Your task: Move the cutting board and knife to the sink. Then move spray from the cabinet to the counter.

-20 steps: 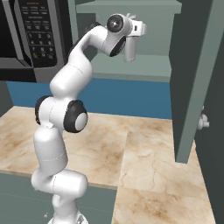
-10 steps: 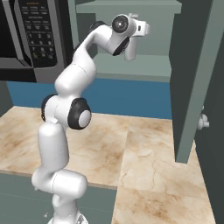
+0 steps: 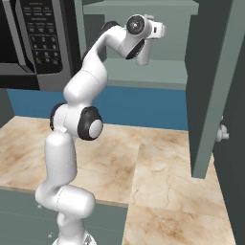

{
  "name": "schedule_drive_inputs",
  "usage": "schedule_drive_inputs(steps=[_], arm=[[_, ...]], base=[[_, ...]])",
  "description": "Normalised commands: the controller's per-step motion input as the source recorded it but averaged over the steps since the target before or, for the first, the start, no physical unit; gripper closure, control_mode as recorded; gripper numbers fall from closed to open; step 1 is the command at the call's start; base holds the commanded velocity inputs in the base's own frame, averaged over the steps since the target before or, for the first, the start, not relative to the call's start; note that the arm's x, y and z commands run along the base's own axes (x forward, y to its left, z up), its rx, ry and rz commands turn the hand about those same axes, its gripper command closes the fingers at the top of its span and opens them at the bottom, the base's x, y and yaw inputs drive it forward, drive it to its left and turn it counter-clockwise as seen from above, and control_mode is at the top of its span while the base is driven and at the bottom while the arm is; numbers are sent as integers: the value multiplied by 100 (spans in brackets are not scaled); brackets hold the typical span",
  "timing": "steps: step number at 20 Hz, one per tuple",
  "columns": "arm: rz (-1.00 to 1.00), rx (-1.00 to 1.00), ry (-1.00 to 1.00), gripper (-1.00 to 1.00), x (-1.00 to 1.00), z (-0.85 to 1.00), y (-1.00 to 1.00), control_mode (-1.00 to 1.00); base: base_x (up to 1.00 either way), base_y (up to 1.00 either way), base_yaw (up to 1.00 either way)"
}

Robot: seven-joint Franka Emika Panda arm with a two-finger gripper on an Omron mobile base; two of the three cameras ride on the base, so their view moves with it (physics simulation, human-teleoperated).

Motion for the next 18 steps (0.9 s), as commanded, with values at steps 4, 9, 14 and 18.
schedule_drive_inputs(steps=[4, 9, 14, 18], arm=[[1, 0, 0, 100, 0, -1, 0, -100], [1, -1, 0, 100, -3, -24, 6, -100], [3, -3, -3, 100, -30, -61, 22, -100], [5, 0, -8, 100, -63, -34, 12, -100]], base=[[0, 0, 0], [0, 0, 0], [0, 0, 0], [0, 0, 0]])
